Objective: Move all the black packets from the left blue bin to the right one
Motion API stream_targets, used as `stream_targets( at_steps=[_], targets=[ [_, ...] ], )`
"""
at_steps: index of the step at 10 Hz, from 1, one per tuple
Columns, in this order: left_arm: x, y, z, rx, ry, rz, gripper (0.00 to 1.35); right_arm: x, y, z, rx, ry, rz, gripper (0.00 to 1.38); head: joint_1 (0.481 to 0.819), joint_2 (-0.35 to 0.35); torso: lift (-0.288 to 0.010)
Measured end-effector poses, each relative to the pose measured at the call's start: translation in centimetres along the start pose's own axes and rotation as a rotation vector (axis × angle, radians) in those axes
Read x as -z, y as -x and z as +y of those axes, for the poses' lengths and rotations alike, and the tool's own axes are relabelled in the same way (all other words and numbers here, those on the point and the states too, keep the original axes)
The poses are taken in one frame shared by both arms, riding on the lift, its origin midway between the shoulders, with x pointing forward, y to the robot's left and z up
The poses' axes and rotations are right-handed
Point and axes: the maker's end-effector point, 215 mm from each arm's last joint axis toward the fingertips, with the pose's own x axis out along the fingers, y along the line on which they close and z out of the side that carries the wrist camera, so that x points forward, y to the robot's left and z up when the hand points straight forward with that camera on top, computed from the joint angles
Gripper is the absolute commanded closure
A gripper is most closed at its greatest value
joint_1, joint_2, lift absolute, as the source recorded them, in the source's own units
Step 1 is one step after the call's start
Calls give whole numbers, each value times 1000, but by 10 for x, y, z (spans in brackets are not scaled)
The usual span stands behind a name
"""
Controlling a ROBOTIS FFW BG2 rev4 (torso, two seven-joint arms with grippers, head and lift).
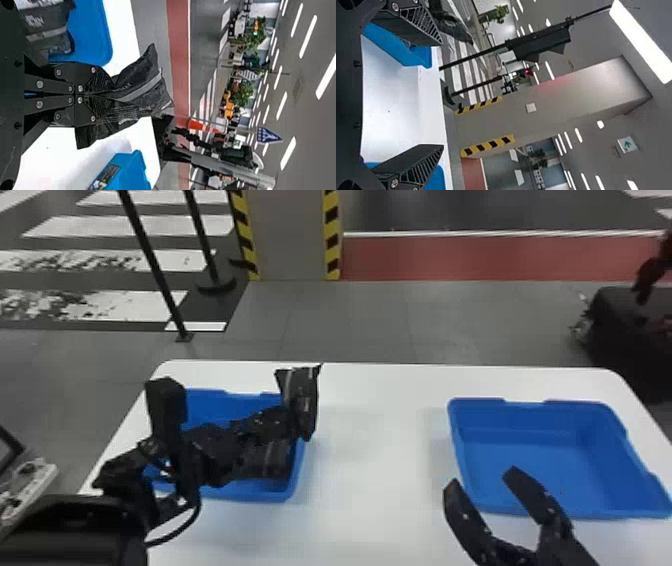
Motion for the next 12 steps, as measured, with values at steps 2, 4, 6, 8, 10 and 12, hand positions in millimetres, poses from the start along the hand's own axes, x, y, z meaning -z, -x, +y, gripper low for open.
stream_targets(
  at_steps=[2, 4, 6, 8, 10, 12],
  targets=[
    [-14, -19, -28, 97, -70, 4, 1202, 1, -26, 19, -109, -49, 24, 99, 695, 66, -110],
    [-20, -38, -49, 184, -102, 11, 1202, -9, -49, 32, -195, -88, 31, 99, 695, 50, -110],
    [-12, -52, -64, 246, -83, 28, 1202, -15, -74, 40, -266, -131, 47, 99, 695, 43, -110],
    [-14, -60, -75, 298, -75, 25, 1202, -14, -100, 38, -304, -156, 70, 94, 695, 38, -110],
    [-13, -71, -91, 375, -53, 22, 1202, -6, -122, 30, -318, -185, 91, 87, 695, 25, -110],
    [-5, -76, -108, 440, -5, 24, 1202, -1, -141, 22, -319, -202, 110, 87, 695, 7, -110]
  ],
)
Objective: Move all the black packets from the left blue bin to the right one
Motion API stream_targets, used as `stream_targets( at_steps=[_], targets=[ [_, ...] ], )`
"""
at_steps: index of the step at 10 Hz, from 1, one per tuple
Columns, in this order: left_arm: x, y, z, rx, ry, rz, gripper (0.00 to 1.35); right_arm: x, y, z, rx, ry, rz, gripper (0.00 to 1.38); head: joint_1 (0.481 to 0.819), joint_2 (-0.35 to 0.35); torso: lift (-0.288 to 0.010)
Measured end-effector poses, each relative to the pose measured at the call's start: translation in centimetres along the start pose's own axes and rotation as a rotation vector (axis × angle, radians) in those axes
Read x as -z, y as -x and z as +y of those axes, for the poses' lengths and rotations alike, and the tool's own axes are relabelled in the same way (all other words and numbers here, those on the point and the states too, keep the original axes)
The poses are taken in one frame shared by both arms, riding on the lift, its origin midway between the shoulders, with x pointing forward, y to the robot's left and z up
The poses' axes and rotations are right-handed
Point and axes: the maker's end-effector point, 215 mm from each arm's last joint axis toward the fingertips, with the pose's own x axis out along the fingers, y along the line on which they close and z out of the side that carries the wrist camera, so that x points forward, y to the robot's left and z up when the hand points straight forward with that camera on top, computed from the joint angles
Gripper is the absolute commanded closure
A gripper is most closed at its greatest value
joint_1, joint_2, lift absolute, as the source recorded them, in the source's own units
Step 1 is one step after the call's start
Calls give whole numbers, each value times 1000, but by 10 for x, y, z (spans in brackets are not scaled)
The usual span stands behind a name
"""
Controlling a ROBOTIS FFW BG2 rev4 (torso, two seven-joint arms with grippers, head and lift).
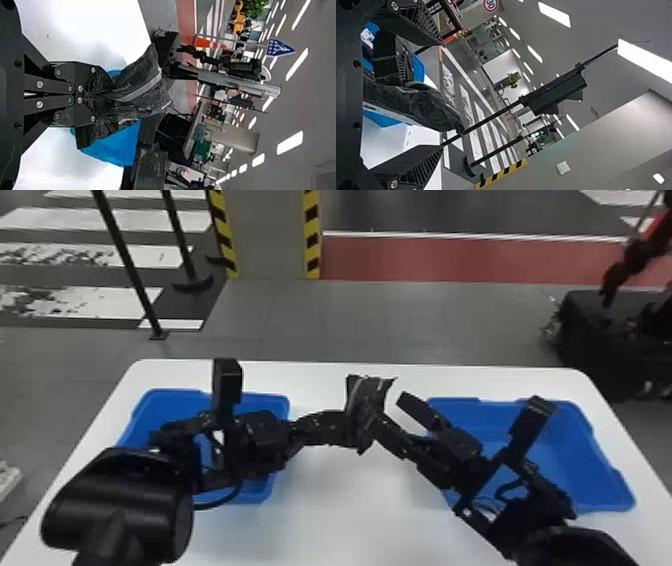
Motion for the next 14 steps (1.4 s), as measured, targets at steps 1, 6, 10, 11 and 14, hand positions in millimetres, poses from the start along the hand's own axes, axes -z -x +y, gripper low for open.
stream_targets(
  at_steps=[1, 6, 10, 11, 14],
  targets=[
    [1, -6, -7, 32, 17, -7, 1202, 3, -6, -8, 4, -12, 8, 91, 695, -5, -110],
    [5, -25, -20, 96, 50, -13, 1202, -4, -19, -24, 13, -7, -6, 1283, 695, -34, -110],
    [-2, -23, -14, 79, 39, -35, 1093, 6, -17, -17, -5, -37, -1, 1283, 695, -23, -110],
    [-6, -23, -10, 54, 36, -55, 673, 2, -16, -19, -2, -47, -27, 1283, 695, -24, -110],
    [10, 15, 18, -84, 40, -140, 144, -26, 20, -78, 151, 13, -90, 1283, 695, -46, -110]
  ],
)
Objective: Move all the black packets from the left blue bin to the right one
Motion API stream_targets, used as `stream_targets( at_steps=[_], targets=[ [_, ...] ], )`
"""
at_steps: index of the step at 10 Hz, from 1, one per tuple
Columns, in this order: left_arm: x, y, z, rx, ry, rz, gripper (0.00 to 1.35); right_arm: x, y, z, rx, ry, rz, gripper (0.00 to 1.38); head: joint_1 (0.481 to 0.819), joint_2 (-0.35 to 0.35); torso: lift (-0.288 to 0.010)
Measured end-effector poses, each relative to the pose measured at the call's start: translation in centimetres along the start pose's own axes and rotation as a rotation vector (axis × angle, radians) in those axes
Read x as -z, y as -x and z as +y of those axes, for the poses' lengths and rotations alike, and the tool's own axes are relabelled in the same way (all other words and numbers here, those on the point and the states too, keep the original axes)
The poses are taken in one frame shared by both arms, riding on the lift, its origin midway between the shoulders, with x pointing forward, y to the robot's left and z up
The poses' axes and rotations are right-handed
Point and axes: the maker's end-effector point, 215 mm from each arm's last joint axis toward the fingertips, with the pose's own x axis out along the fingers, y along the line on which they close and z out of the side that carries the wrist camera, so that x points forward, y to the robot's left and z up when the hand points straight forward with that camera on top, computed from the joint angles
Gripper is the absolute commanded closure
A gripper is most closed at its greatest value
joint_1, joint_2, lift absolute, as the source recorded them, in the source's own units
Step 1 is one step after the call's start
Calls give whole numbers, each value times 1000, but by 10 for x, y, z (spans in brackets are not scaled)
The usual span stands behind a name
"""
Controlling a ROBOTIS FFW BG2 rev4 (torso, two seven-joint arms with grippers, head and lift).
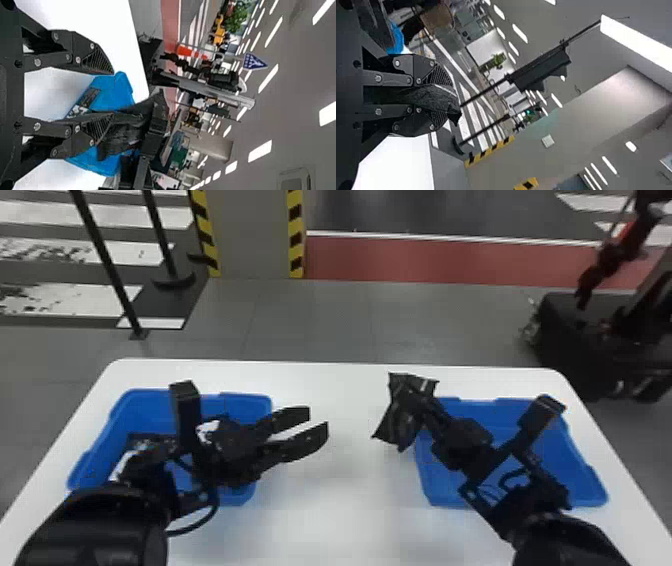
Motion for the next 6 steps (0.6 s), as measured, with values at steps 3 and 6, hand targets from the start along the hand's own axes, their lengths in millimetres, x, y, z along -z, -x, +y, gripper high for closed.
stream_targets(
  at_steps=[3, 6],
  targets=[
    [0, 64, 15, -124, -12, -83, 139, -29, 51, -87, 239, 88, -37, 1038, 695, -93, -110],
    [5, 130, 49, -308, -33, -50, 142, -20, 85, -128, 348, 48, -33, 91, 695, -73, -110]
  ],
)
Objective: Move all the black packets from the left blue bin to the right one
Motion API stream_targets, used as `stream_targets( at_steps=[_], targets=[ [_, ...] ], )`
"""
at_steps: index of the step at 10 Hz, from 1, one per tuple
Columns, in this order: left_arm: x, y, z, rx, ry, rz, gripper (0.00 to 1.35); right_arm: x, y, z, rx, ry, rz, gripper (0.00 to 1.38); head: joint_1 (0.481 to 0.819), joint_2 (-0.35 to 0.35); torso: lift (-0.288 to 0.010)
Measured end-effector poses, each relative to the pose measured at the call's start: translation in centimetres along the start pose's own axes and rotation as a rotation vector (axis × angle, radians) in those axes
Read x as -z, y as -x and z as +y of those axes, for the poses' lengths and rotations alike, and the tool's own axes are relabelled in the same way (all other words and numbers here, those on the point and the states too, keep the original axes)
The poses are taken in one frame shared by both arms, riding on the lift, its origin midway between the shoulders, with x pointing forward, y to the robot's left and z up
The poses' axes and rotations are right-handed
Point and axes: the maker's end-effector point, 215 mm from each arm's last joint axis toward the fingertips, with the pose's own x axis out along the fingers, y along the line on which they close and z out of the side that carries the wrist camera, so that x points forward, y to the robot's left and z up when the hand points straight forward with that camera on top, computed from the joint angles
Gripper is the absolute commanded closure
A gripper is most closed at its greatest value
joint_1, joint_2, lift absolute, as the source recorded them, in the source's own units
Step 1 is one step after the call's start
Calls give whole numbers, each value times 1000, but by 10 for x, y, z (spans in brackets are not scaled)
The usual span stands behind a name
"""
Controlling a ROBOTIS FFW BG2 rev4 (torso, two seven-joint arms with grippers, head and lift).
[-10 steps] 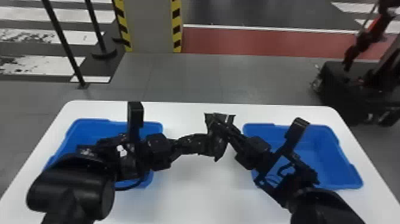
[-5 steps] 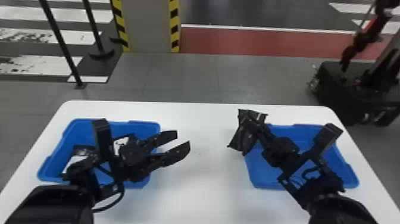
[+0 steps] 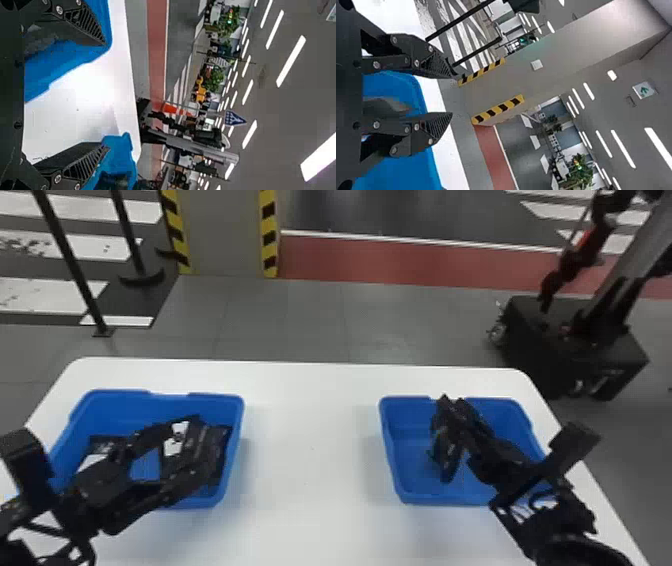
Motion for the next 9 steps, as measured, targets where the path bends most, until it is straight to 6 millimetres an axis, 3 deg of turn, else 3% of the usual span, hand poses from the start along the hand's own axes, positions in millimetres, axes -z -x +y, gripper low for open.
stream_targets(
  at_steps=[1, 3, 7, 9],
  targets=[
    [13, 10, 15, -41, 14, 47, 142, -2, 6, 7, -9, -16, -13, 259, 695, -48, -110],
    [38, 19, 36, -98, 49, 154, 142, -11, 18, 27, -31, -36, -45, 410, 695, -16, -110],
    [65, 19, 70, -187, 104, 296, 153, -20, 33, 46, -63, -51, -69, 432, 695, 32, -110],
    [85, -8, 68, -125, 159, 337, 217, -22, 34, 51, -72, -59, -76, 430, 695, 18, -110]
  ],
)
